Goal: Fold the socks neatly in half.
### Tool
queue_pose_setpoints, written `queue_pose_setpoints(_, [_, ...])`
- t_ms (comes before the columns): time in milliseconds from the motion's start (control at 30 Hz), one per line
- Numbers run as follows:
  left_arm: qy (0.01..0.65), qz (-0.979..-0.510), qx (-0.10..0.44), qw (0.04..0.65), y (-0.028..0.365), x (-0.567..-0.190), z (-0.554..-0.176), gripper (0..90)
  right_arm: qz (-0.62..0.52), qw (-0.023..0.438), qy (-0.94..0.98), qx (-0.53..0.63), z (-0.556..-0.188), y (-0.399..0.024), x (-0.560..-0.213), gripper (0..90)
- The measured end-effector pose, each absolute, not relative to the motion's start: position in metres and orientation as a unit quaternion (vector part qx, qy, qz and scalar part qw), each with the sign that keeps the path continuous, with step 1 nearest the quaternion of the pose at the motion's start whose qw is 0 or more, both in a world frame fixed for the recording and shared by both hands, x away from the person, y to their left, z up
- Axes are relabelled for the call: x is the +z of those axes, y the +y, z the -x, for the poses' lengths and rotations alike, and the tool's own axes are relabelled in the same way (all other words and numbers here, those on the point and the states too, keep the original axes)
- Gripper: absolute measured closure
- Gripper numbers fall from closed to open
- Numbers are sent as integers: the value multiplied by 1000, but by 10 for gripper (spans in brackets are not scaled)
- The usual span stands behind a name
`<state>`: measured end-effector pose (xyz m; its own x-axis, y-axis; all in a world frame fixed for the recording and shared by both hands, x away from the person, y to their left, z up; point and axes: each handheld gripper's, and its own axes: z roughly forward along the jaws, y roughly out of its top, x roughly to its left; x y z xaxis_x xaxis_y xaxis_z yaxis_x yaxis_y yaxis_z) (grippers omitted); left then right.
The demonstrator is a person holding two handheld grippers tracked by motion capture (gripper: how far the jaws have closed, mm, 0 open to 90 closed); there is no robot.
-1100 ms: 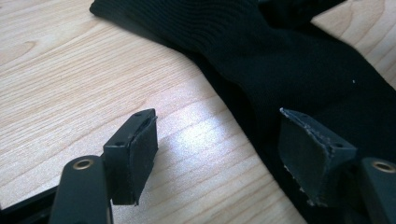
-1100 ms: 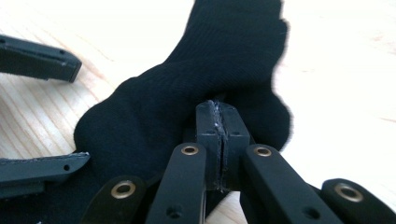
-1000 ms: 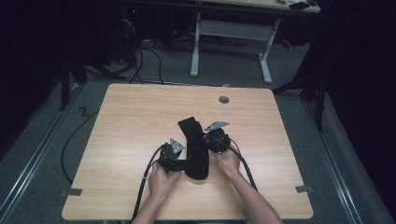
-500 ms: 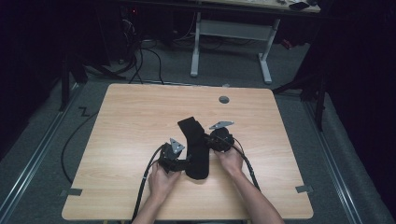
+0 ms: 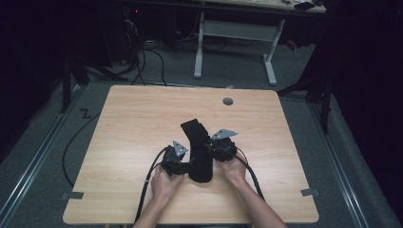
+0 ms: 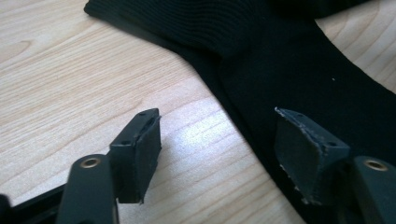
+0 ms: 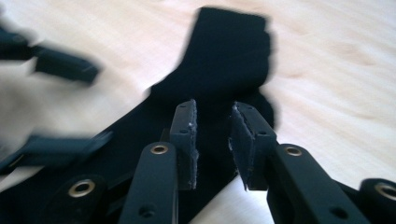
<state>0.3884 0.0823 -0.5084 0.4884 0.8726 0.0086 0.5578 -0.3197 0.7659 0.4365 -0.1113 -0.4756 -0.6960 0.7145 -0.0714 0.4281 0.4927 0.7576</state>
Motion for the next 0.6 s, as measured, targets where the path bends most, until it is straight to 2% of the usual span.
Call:
queue_pose_setpoints(133, [447,-795,203,357,78,-505,-383,405,-313,180,858,366,-417,-110,-489,687])
queue_pose_setpoints(233, [435,-810,183,347,71,-502,-374,425,-303,177,863,363,-402,-115,-503,680])
queue_pose_setpoints(333, [437,-806,174,360,71,-501,-370,424,-305,174,859,373,-392,-121,-505,679])
queue_pose_setpoints(600, [452,-790,177,375,76,-481,-393,437,-287,181,860,381,-367,-130,-508,677])
